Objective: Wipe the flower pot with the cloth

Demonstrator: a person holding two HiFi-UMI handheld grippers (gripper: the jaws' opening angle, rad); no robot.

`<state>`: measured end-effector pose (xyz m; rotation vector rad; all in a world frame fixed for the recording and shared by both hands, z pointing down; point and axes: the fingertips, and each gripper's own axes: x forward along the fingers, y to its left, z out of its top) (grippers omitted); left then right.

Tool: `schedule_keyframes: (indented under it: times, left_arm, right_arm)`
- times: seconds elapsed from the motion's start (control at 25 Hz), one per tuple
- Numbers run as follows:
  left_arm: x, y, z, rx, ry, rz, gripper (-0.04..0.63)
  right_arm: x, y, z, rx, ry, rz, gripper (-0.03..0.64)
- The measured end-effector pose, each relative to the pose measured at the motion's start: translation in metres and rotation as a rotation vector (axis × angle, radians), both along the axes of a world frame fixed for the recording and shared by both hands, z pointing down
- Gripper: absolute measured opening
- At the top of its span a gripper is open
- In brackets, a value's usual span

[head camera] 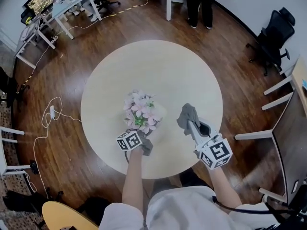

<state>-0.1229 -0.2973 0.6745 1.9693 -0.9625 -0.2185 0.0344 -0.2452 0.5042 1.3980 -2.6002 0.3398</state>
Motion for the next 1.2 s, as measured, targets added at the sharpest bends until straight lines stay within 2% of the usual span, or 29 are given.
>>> schedule_keyframes:
  times: [0.16,0.24,0.36,0.48,0.56,0.64,0.76,0.84,0.92,1.08,1.2]
  left_arm:
    - [0.008,0.015,-0.054,0.055,0.097,-0.024,0.48]
    - [0.012,0.024,-0.086,0.088,0.171,-0.032,0.48]
    - [0.019,0.031,-0.133,0.151,0.26,-0.023,0.48]
    - [0.024,0.037,-0.177,0.228,0.256,0.018,0.48]
    - [0.03,0.048,-0.203,0.284,0.244,0.075,0.48]
    - [0.034,0.059,-0.223,0.33,0.232,0.14,0.48]
    - [0.034,0.069,-0.235,0.372,0.196,0.198,0.48]
    - [0.032,0.069,-0.237,0.382,0.187,0.184,0.48]
    - [0.029,0.064,-0.237,0.381,0.184,0.139,0.48]
    - [0.028,0.054,-0.232,0.351,0.194,0.052,0.479]
    - [0.028,0.046,-0.227,0.344,0.22,0.02,0.479]
  right_arm:
    - [0.001,0.004,-0.008,0.027,-0.023,-0.017,0.008]
    - [0.001,0.006,-0.015,0.043,-0.035,-0.031,0.008]
    - [-0.001,0.002,-0.047,0.111,-0.038,-0.084,0.008]
    - [-0.008,-0.01,-0.091,0.22,-0.029,-0.162,0.008]
    - [-0.02,-0.016,-0.114,0.264,-0.009,-0.279,0.008]
    - [-0.037,-0.022,-0.131,0.243,-0.019,-0.443,0.008]
    - [-0.062,-0.017,-0.148,0.153,-0.064,-0.648,0.008]
    - [-0.078,-0.006,-0.146,0.131,-0.018,-0.74,0.008]
    - [-0.09,0.006,-0.138,0.15,0.044,-0.787,0.006]
    - [-0.106,0.028,-0.127,0.18,0.044,-0.862,0.006]
    - [-0.109,0.035,-0.115,0.189,0.074,-0.888,0.006]
